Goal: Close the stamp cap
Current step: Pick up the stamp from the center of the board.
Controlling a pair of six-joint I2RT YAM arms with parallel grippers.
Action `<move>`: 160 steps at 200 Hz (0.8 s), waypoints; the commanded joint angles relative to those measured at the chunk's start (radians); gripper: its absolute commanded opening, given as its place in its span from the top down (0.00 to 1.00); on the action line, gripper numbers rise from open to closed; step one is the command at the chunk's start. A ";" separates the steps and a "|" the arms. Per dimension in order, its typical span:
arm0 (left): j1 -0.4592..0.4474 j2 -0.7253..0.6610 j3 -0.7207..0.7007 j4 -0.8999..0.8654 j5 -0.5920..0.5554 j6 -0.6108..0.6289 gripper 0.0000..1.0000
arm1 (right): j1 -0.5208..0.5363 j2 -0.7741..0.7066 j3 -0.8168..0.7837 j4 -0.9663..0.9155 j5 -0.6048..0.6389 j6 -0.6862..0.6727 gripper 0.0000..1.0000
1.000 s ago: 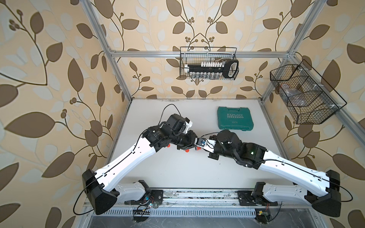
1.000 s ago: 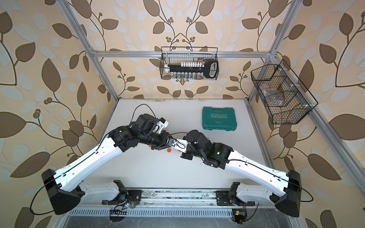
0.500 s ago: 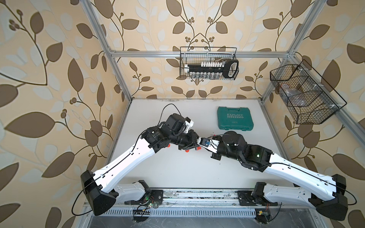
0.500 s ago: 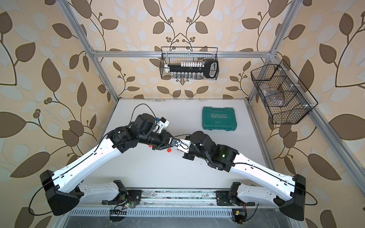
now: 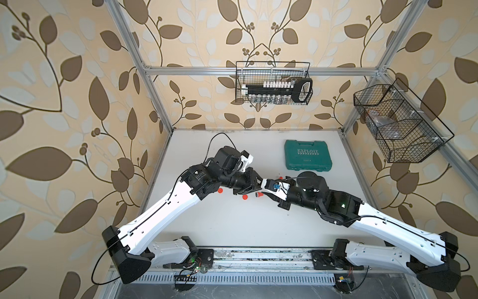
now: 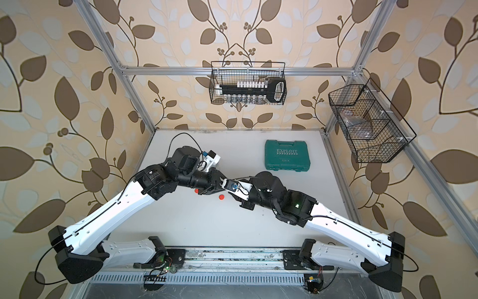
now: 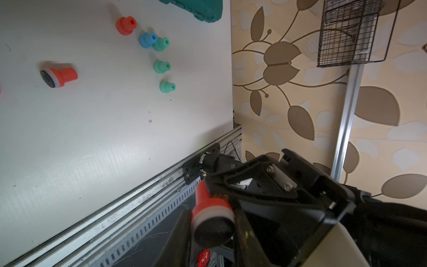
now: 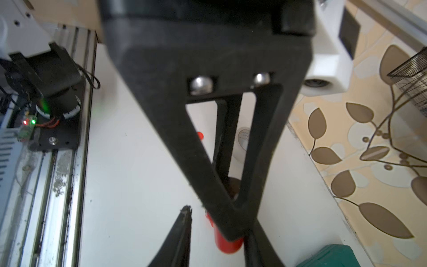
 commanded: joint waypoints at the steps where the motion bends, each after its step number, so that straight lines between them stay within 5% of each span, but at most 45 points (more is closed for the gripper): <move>1: -0.010 -0.052 0.084 0.047 0.007 0.015 0.81 | 0.014 -0.081 0.003 0.091 -0.076 0.042 0.59; 75: -0.009 -0.109 0.229 0.180 0.155 -0.029 0.85 | 0.014 -0.305 -0.021 0.338 -0.199 0.183 0.39; 160: -0.009 -0.120 0.299 0.280 0.385 -0.055 0.84 | 0.014 -0.204 0.133 0.395 -0.386 0.226 0.44</move>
